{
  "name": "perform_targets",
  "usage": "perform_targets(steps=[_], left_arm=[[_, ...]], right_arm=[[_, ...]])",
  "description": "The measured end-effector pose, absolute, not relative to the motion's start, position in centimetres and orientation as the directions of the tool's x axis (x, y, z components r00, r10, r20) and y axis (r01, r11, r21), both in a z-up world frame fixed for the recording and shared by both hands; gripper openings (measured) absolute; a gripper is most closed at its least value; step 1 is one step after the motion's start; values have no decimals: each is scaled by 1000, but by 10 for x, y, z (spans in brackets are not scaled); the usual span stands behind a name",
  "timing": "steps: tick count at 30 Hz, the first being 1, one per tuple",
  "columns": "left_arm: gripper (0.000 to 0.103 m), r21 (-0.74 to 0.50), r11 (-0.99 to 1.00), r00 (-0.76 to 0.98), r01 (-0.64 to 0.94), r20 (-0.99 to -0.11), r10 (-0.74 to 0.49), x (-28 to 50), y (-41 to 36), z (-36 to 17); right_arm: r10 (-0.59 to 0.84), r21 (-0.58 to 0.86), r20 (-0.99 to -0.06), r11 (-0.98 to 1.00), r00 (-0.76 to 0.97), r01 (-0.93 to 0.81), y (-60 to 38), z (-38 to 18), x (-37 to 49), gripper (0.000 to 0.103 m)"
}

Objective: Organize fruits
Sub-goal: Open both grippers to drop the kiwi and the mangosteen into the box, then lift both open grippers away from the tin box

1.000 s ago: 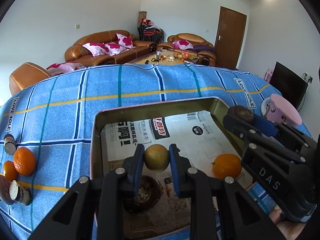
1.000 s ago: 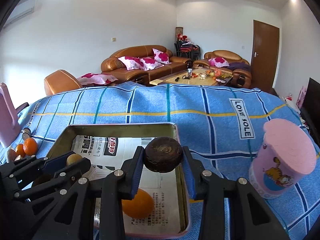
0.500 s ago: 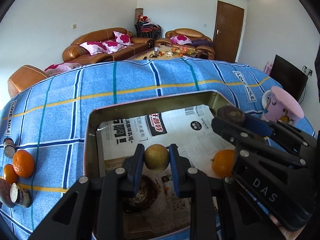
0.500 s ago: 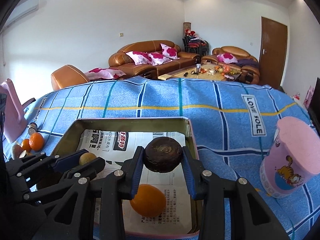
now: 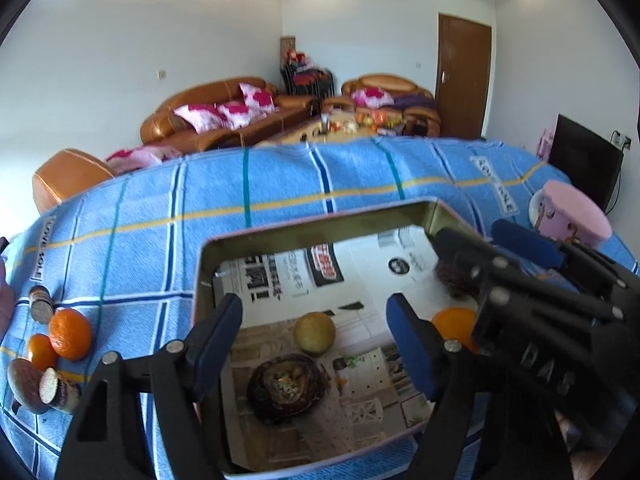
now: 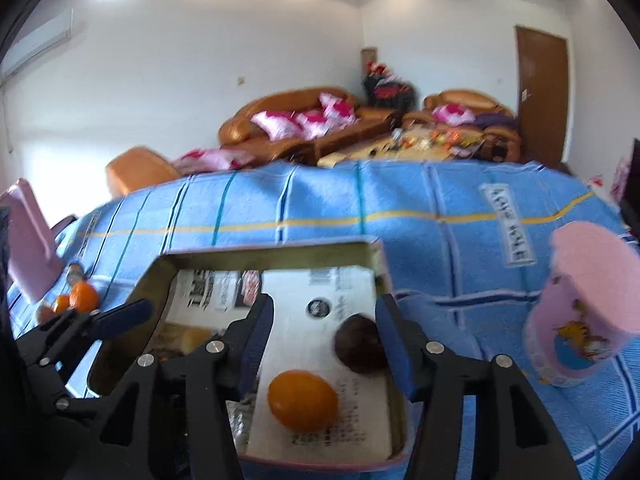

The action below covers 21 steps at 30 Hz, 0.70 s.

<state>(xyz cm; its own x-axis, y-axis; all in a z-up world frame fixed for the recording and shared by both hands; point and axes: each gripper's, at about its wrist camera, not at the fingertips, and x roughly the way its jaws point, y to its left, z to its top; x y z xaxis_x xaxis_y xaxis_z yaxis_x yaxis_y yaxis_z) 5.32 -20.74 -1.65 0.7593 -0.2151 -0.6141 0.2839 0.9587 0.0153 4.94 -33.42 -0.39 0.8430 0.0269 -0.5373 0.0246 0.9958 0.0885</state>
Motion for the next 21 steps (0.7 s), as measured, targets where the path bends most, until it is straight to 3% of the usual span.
perform_targets(steps=[4,6,21], left_arm=[[97,27,961,798,274,-565,-211,44,-204,-9],[99,26,961,811,274,-543,-217,41,-202,-6],[100,14,961,826,275,-515,-229,9,-174,-1]], right_arm=[[-19,98,-460,993,888,72,-343,5,39,56],[-17,113,-443,991,896,74,-346,6,36,56],[-167,-32,-367,985,915,167,-337,14,0,56]])
